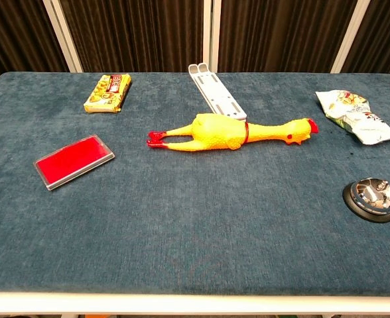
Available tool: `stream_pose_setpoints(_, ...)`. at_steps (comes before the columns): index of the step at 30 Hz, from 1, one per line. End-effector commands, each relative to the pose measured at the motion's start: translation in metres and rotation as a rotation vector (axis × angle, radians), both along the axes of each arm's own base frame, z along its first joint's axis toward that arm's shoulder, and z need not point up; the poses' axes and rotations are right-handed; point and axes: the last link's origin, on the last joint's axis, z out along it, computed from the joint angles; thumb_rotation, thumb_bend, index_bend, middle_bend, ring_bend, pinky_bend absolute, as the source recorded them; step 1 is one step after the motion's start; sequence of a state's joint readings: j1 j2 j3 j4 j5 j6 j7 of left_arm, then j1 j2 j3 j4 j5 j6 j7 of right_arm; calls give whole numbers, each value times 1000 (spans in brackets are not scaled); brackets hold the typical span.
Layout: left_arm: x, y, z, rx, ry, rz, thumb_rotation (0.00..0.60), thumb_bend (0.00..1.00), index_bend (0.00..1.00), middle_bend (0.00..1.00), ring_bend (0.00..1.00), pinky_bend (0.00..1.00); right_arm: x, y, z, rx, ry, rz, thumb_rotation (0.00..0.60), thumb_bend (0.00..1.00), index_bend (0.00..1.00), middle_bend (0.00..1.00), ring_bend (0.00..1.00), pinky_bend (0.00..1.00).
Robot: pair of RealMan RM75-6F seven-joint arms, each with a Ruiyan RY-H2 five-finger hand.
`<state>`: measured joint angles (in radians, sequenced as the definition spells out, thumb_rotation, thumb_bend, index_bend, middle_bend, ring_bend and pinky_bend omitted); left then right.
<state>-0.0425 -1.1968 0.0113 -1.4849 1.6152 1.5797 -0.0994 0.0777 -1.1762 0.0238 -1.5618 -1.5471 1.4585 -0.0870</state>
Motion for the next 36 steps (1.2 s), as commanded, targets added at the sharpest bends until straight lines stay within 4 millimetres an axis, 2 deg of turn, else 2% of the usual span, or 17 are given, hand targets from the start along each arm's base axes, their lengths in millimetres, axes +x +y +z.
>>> stream_pose_setpoints(1,-3,0,-3,-1,-10,14,600,117,102,30,0,148,-2,-2,1,-7,15,1,600,694,0,27,1,9)
stream_pose_setpoints(2,-4,0,-4,-4,-9,14,600,116,102,30,0,148,-2,-2,1,-7,26,0,600,840,0,64,33,61)
stream_pose_setpoints(3,-4,0,-4,-6,-6,12,600,116,102,29,0,148,-3,-3,0,-7,33,1,600,894,0,98,68,108)
stream_pose_setpoints(4,-4,1,-5,-7,-4,10,600,116,102,29,0,148,-3,-4,-2,-6,37,2,600,978,0,231,212,274)
stream_pose_setpoints(5,-4,1,-5,-9,-2,8,600,115,102,29,0,148,-3,-4,-6,9,35,-1,600,998,0,342,328,388)
stream_pose_setpoints(6,-4,1,-5,-11,-1,8,600,116,102,29,0,148,-4,-3,-10,34,28,-8,600,1000,0,514,493,534)
stream_pose_setpoints(8,-5,0,-5,-12,0,13,600,116,102,29,0,148,-6,-2,-21,90,23,-18,600,1000,0,789,735,717)
stream_pose_setpoints(9,-5,0,-4,-11,0,14,600,117,102,29,0,148,-7,-1,-25,105,31,-15,600,1000,0,864,800,759)
stream_pose_setpoints(10,-5,0,-3,-8,0,16,600,116,102,29,0,148,-6,-1,-30,121,39,-7,600,1000,0,891,826,768)
stream_pose_setpoints(23,-9,-2,-2,-2,-3,25,600,116,102,30,0,148,2,9,-82,295,83,36,600,1000,0,903,849,773)
stream_pose_setpoints(31,-13,-2,-2,-7,-9,34,600,116,102,30,0,148,3,12,-97,340,104,19,600,1000,0,904,849,772)
stream_pose_setpoints(36,-15,-2,-2,-10,-11,32,600,116,102,29,0,148,5,11,-100,345,113,25,600,1000,0,905,849,772)
